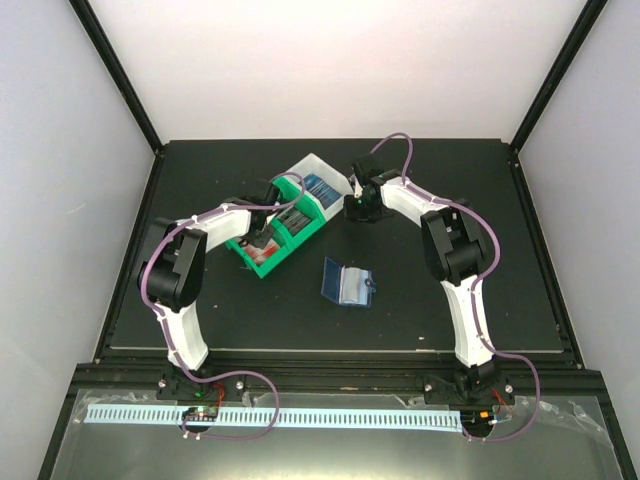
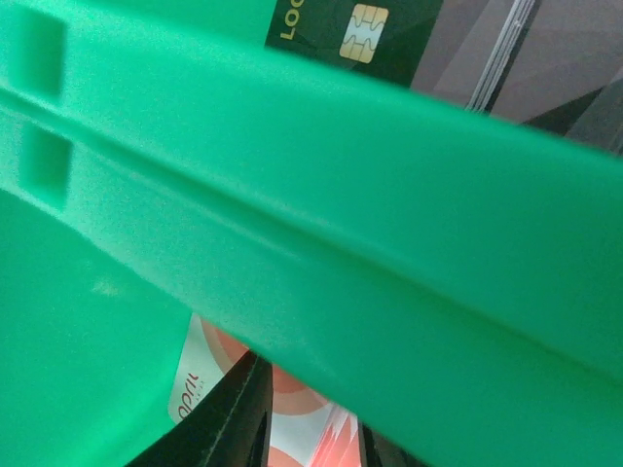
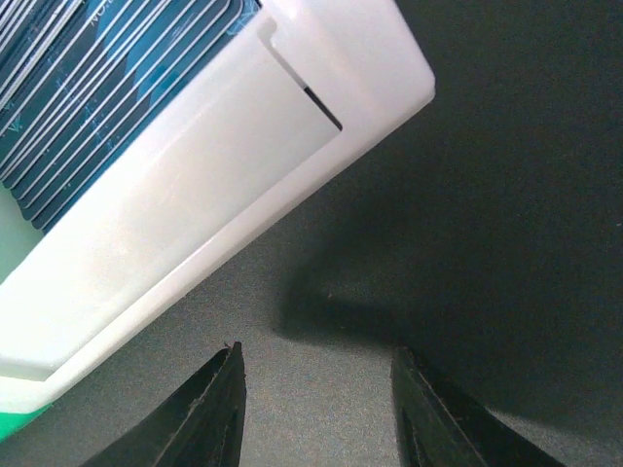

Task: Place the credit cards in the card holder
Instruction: Pick up the credit card from the storage box.

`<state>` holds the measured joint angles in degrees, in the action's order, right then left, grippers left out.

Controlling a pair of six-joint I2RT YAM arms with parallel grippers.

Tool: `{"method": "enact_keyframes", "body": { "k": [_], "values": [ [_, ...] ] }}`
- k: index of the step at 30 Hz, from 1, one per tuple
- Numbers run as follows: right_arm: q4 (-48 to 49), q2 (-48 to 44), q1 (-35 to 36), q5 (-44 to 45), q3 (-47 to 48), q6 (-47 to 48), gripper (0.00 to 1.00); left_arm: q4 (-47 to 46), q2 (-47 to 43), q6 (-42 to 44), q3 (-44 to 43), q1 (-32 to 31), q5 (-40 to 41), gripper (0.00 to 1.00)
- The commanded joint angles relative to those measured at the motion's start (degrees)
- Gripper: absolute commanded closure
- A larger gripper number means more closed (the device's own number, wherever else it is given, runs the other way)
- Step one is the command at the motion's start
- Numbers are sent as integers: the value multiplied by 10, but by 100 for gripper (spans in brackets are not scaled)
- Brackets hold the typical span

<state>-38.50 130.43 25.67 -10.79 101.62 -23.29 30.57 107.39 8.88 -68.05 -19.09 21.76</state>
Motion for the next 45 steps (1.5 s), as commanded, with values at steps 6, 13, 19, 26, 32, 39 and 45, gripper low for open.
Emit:
{"method": "enact_keyframes", "body": {
  "k": [6,13,19,26,32,39,45],
  "values": [
    [10,-24,0,-4,-4,-6,57,-4,-3,-2,-3,10,10,79],
    [12,-25,0,-2,-9,-7,57,5,-12,-7,-16,21,1,80],
    [12,-25,0,0,-11,-7,57,17,-18,-14,-28,30,-21,80],
    [12,-24,0,1,-11,-5,57,17,-26,-21,-34,39,-22,81],
    [11,-22,0,1,-10,-4,57,20,-27,-20,-40,40,-26,80],
    [11,-22,0,1,-9,-3,57,41,-7,-18,-52,41,-37,75],
    [11,-22,0,2,-10,-3,57,39,0,-21,-56,41,-31,76]
  ]
}}
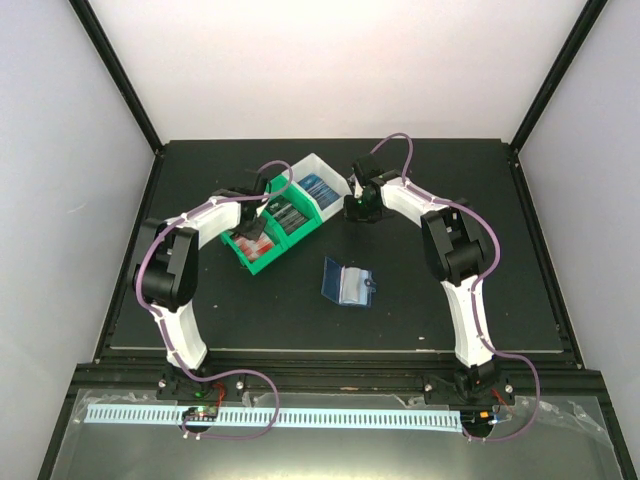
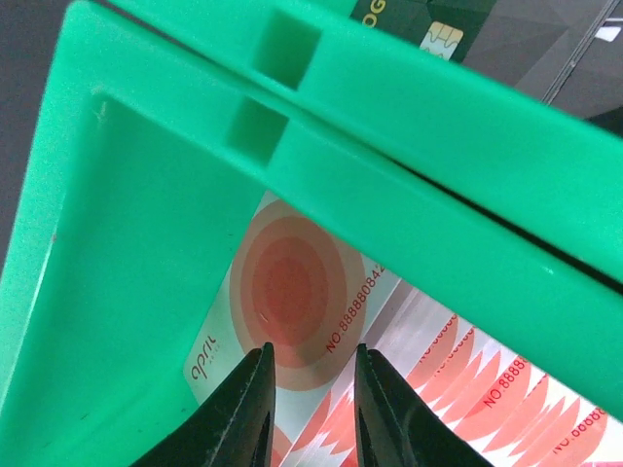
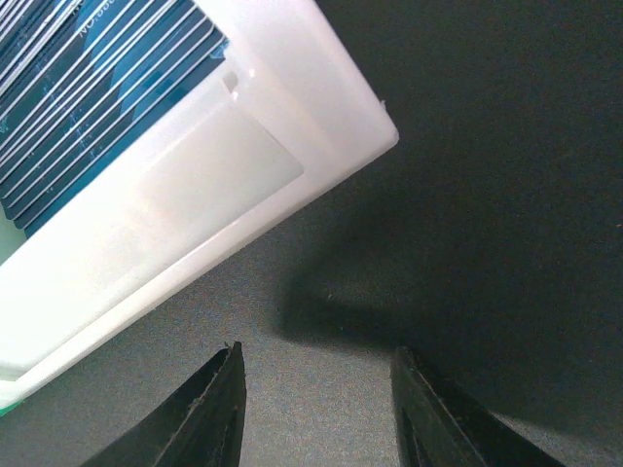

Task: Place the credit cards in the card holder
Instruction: Pick up the credit card from the storage box.

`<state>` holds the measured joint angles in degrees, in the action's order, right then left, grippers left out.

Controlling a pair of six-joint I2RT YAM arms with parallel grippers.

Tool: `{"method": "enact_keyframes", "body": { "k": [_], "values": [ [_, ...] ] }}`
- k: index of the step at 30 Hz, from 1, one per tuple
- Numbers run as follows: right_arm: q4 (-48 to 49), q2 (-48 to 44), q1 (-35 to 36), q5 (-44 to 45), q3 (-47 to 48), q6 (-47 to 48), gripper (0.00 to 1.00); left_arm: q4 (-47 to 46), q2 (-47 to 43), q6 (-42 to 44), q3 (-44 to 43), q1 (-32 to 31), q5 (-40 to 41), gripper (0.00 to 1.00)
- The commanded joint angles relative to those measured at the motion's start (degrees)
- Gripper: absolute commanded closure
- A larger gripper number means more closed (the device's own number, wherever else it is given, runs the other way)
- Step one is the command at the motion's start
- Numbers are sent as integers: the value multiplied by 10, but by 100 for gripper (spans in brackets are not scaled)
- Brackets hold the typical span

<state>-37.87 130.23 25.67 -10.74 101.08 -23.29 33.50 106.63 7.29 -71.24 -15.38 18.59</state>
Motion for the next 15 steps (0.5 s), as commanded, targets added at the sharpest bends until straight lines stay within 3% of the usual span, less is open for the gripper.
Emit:
{"method": "enact_keyframes", "body": {
  "k": [1,15],
  "values": [
    [4,-20,0,2,-4,-3,57,8,8,-5,-24,3,5,76],
    [6,-19,0,-1,-6,-5,57,-58,-10,37,10,3,62,80]
  ]
}}
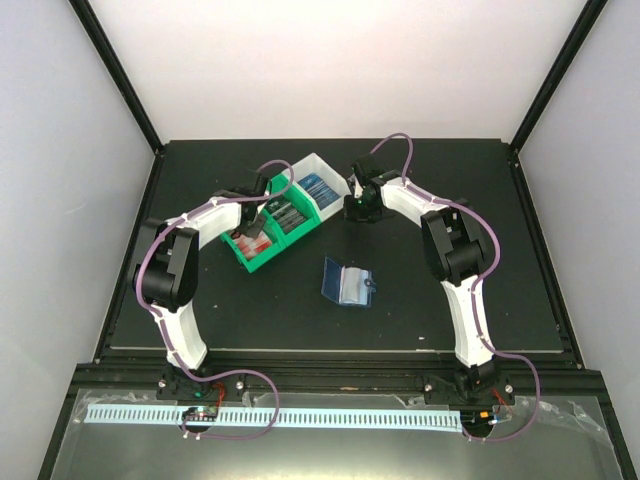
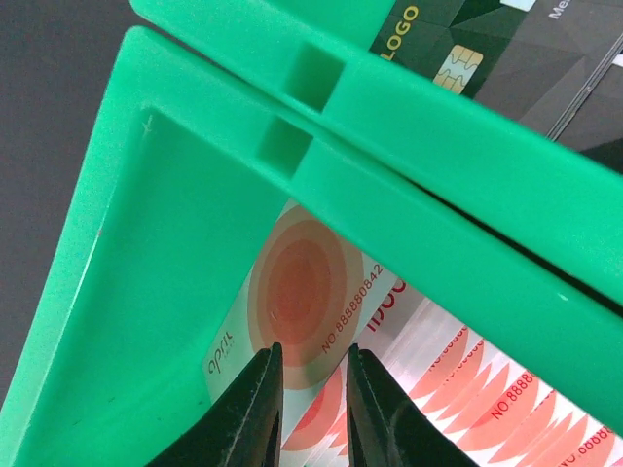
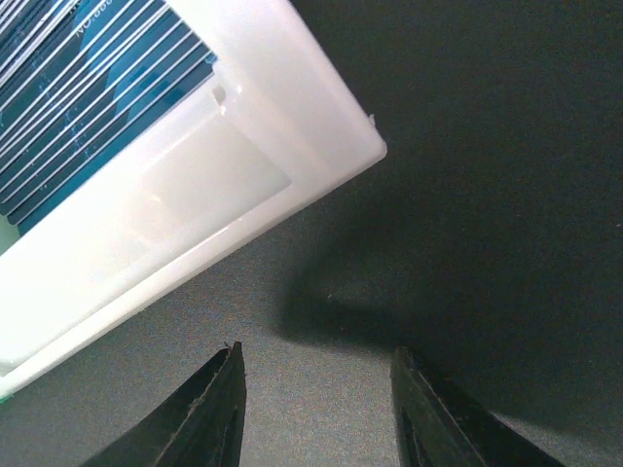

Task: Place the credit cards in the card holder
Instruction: Pick up the credit card from the storage box.

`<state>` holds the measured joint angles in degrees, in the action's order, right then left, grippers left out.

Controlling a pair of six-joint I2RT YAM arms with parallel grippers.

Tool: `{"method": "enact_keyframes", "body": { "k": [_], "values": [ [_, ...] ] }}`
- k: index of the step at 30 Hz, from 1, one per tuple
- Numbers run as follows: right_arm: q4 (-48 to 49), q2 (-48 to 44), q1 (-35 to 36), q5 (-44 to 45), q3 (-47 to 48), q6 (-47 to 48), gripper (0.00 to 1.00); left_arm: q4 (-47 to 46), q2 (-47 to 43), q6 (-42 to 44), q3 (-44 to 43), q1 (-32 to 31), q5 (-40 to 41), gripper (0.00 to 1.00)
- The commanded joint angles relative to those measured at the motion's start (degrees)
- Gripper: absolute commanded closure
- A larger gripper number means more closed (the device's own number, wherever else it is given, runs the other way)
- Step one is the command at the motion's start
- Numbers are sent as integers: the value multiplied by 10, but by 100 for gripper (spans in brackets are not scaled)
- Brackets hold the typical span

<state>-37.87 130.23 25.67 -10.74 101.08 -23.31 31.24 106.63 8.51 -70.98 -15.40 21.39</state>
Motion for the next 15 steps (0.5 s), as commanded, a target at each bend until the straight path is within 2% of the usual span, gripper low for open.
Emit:
{"method": "enact_keyframes", "body": {
  "k": [1,11,15],
  "values": [
    [6,-19,0,-1,-6,-5,57,-43,-11,29,12,4,37,80],
    [6,-18,0,-3,-6,-4,57,-132,-20,103,53,4,92,81],
    [7,-16,0,-5,-5,-4,57,-132,-13,114,47,5,85,81]
  ]
}}
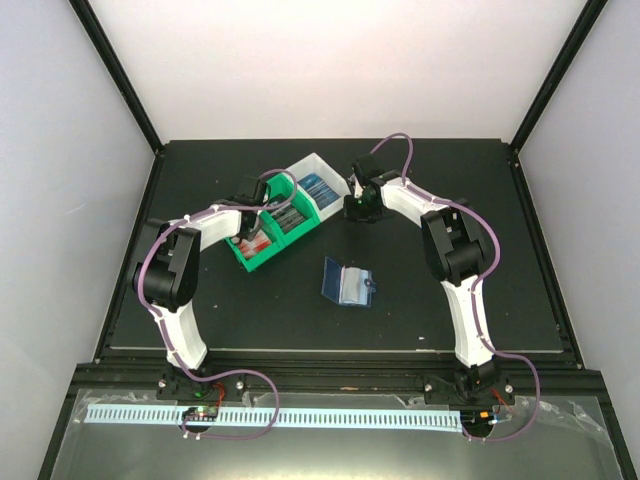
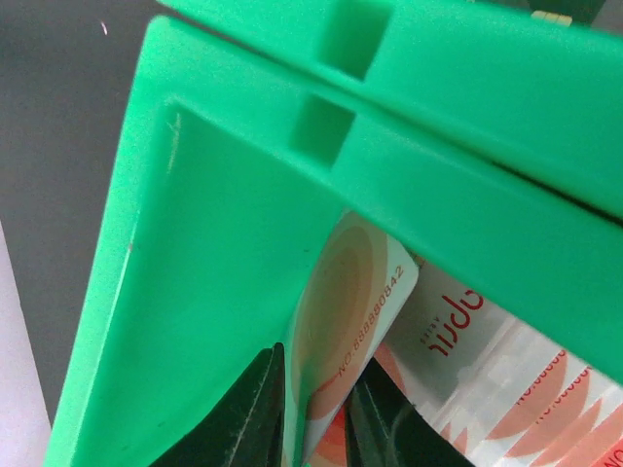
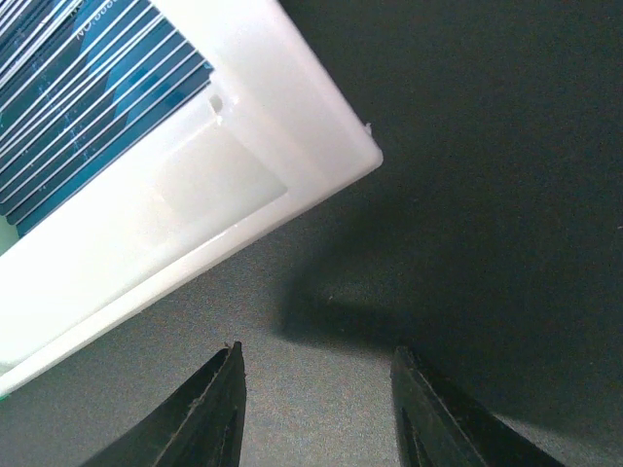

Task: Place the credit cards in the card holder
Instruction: Pick up the credit card from the storage box.

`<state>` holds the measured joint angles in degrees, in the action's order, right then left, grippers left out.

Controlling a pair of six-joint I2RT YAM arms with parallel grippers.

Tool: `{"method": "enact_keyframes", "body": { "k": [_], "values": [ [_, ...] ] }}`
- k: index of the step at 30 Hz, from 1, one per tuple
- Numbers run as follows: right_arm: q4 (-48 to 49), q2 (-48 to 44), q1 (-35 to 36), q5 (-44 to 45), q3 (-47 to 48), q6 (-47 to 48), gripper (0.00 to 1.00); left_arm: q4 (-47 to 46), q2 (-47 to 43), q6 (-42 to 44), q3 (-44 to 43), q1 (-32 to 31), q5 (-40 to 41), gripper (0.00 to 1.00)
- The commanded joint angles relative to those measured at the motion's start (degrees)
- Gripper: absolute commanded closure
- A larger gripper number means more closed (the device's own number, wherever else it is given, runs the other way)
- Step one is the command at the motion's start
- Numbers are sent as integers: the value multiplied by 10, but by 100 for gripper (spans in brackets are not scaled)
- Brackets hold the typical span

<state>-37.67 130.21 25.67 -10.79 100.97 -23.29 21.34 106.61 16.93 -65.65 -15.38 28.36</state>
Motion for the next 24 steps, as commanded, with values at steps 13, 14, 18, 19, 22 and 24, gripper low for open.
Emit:
{"method": "enact_keyframes", "body": {
  "k": [13,14,18,19,22,24],
  "values": [
    [-4,-41,0,-1,-5,-5,56,28,-31,11,-28,3,-28,98],
    [-6,-50,0,0,-7,-7,56,48,-39,5,-33,3,-28,98],
    [-13,-95,0,-3,-25,-13,52,101,-86,-20,-35,2,-28,98],
    [-16,-108,0,-5,-28,-13,51,117,-99,-30,-33,2,-25,98],
    [-20,-159,-1,-18,-48,-13,49,176,-139,-69,-38,0,-32,99],
    [-19,-193,0,-29,-67,-14,48,207,-169,-99,-45,-6,-50,98]
  ]
}}
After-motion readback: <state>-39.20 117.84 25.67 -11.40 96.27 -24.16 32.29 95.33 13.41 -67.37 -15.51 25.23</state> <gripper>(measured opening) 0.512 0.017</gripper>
